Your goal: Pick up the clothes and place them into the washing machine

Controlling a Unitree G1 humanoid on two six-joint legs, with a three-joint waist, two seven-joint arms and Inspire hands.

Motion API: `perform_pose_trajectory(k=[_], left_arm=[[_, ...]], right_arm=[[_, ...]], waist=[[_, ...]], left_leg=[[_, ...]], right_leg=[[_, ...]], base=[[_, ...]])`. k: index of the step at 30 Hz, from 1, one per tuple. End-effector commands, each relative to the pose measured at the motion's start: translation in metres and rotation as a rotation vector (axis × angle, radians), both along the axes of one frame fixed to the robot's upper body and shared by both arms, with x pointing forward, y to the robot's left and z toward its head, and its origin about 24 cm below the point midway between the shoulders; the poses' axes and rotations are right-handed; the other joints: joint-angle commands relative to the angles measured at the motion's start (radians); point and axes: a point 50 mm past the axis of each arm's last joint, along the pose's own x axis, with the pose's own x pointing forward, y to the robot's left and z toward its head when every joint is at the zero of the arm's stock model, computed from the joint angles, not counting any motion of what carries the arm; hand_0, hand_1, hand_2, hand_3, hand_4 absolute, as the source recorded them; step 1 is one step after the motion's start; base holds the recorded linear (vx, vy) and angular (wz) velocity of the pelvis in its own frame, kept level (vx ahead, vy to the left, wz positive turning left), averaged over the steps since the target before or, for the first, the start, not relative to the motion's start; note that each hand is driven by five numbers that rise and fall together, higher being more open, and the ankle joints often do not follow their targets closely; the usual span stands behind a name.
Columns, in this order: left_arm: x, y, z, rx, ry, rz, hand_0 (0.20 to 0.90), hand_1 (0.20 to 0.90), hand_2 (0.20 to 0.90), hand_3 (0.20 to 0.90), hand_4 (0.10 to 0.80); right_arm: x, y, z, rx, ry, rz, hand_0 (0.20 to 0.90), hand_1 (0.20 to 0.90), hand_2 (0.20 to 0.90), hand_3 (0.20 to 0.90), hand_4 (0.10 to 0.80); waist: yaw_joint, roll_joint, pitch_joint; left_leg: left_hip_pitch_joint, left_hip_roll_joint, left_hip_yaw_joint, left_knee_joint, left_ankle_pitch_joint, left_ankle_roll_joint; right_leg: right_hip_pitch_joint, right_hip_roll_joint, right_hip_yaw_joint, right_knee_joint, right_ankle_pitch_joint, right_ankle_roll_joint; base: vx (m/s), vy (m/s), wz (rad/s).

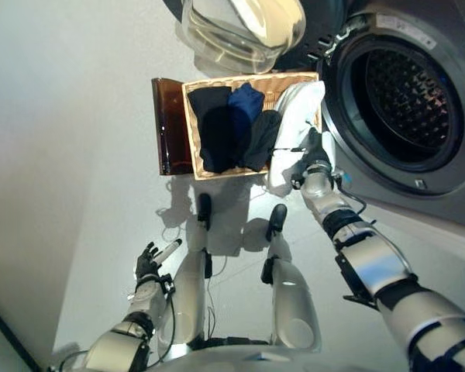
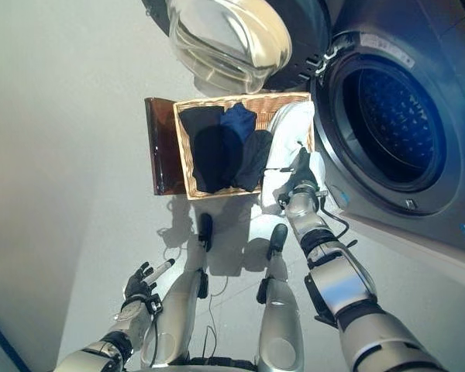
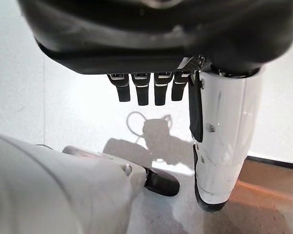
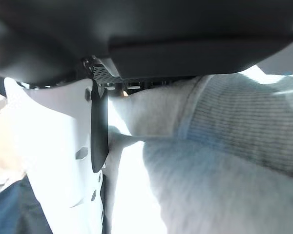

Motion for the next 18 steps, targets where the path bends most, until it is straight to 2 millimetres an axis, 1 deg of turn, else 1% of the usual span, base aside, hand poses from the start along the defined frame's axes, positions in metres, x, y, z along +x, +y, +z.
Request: perform_pose_trajectory(k=[1, 2, 3, 4, 5, 6, 8, 9, 10, 12, 13, 14, 18], left_arm=[[-0.013, 0.015, -0.002, 0.041, 0.003, 0.066, 0.9, 0.9, 0.9, 0.9, 0.8], [-0.012, 0.014, -0.001, 0.039, -0.004, 0.063, 0.9, 0.9, 0.9, 0.9, 0.8], [-0.011, 0.013, -0.001, 0.038, -0.009, 0.059, 0.9, 0.9, 0.9, 0.9, 0.8], [-0.011, 0.013, 0.0, 0.033, -0.023, 0.058, 0.9, 0.9, 0.9, 0.9, 0.8], [-0.01, 0.013, 0.001, 0.03, -0.034, 0.059, 0.9, 0.9, 0.9, 0.9, 0.8], [-0.01, 0.013, 0.001, 0.03, -0.034, 0.059, 0.9, 0.9, 0.9, 0.9, 0.8], [-0.011, 0.012, 0.001, 0.025, -0.041, 0.056, 0.9, 0.9, 0.9, 0.9, 0.8], [-0.012, 0.01, 0.002, 0.02, -0.052, 0.053, 0.9, 0.9, 0.9, 0.9, 0.8], [-0.012, 0.01, 0.002, 0.02, -0.052, 0.053, 0.9, 0.9, 0.9, 0.9, 0.8], [-0.009, 0.008, 0.005, 0.017, -0.083, 0.042, 0.9, 0.9, 0.9, 0.9, 0.8], [-0.009, 0.008, 0.005, 0.017, -0.083, 0.042, 0.9, 0.9, 0.9, 0.9, 0.8], [-0.009, 0.009, 0.005, 0.017, -0.084, 0.041, 0.9, 0.9, 0.9, 0.9, 0.8], [-0.008, 0.008, 0.005, 0.02, -0.084, 0.031, 0.9, 0.9, 0.9, 0.9, 0.8]], right_arm=[[0.005, -0.011, 0.016, -0.078, -0.036, -0.033, 0.535, 0.535, 0.535, 0.535, 0.539], [0.006, -0.013, 0.021, -0.09, -0.047, -0.038, 0.464, 0.464, 0.464, 0.464, 0.488], [0.007, -0.014, 0.024, -0.092, -0.054, -0.041, 0.318, 0.318, 0.318, 0.318, 0.384], [0.011, -0.016, 0.035, -0.103, -0.083, -0.044, 0.2, 0.2, 0.2, 0.2, 0.3], [0.012, -0.017, 0.04, -0.112, -0.097, -0.045, 0.2, 0.2, 0.2, 0.2, 0.3], [0.012, -0.017, 0.04, -0.112, -0.097, -0.045, 0.2, 0.2, 0.2, 0.2, 0.3], [0.014, -0.019, 0.049, -0.126, -0.12, -0.052, 0.2, 0.2, 0.2, 0.2, 0.3], [0.015, -0.021, 0.056, -0.153, -0.139, -0.06, 0.2, 0.2, 0.2, 0.2, 0.3], [0.015, -0.021, 0.056, -0.153, -0.139, -0.06, 0.2, 0.2, 0.2, 0.2, 0.3], [0.018, -0.025, 0.071, -0.184, -0.174, -0.076, 0.2, 0.2, 0.2, 0.2, 0.3], [0.018, -0.025, 0.071, -0.184, -0.174, -0.076, 0.2, 0.2, 0.2, 0.2, 0.3], [0.02, -0.025, 0.078, -0.19, -0.19, -0.083, 0.2, 0.2, 0.2, 0.2, 0.3], [0.021, -0.027, 0.084, -0.205, -0.2, -0.099, 0.2, 0.2, 0.2, 0.2, 0.3]], waist=[[-0.001, 0.007, 0.018], [-0.001, 0.008, 0.019], [0.0, 0.01, 0.019], [0.001, 0.015, 0.02], [0.002, 0.017, 0.02], [0.002, 0.017, 0.02], [0.004, 0.019, 0.02], [0.006, 0.022, 0.021], [0.006, 0.022, 0.021], [0.009, 0.027, 0.021], [0.009, 0.027, 0.021], [0.011, 0.029, 0.022], [0.014, 0.031, 0.022]], left_leg=[[-0.017, 0.0, -0.003, -0.009, 0.005, -0.073], [-0.021, -0.001, -0.005, -0.009, 0.006, -0.073], [-0.024, -0.002, -0.006, -0.009, 0.006, -0.073], [-0.029, -0.003, -0.007, -0.009, 0.006, -0.072], [-0.03, -0.003, -0.008, -0.009, 0.006, -0.072], [-0.031, -0.003, -0.008, -0.009, 0.006, -0.072], [-0.036, -0.004, -0.01, -0.009, 0.006, -0.071], [-0.041, -0.006, -0.013, -0.009, 0.006, -0.07], [-0.041, -0.006, -0.013, -0.009, 0.006, -0.07], [-0.047, -0.008, -0.016, -0.009, 0.006, -0.069], [-0.048, -0.008, -0.016, -0.009, 0.006, -0.069], [-0.051, -0.008, -0.017, -0.009, 0.007, -0.069], [-0.055, -0.009, -0.02, -0.009, 0.007, -0.069]], right_leg=[[-0.028, -0.04, 0.055, 0.107, -0.06, 0.033], [-0.032, -0.039, 0.056, 0.111, -0.062, 0.033], [-0.035, -0.039, 0.057, 0.113, -0.063, 0.033], [-0.043, -0.038, 0.06, 0.12, -0.066, 0.032], [-0.047, -0.038, 0.06, 0.124, -0.067, 0.031], [-0.047, -0.038, 0.06, 0.124, -0.067, 0.031], [-0.055, -0.038, 0.06, 0.13, -0.071, 0.031], [-0.062, -0.037, 0.063, 0.135, -0.073, 0.03], [-0.062, -0.037, 0.063, 0.135, -0.073, 0.03], [-0.073, -0.037, 0.066, 0.144, -0.077, 0.029], [-0.073, -0.037, 0.066, 0.144, -0.077, 0.029], [-0.081, -0.036, 0.069, 0.148, -0.078, 0.028], [-0.086, -0.035, 0.069, 0.151, -0.081, 0.027]], base=[[0.0, 0.0, 0.0], [0.0, 0.0, 0.0], [0.0, 0.0, 0.0], [0.0, 0.0, 0.0], [0.0, 0.0, 0.0], [0.0, 0.0, 0.0], [0.0, 0.0, 0.0], [0.0, 0.0, 0.0], [0.0, 0.0, 0.0], [0.0, 0.0, 0.0], [0.0, 0.0, 0.0], [0.0, 0.0, 0.0], [0.0, 0.0, 0.0]])
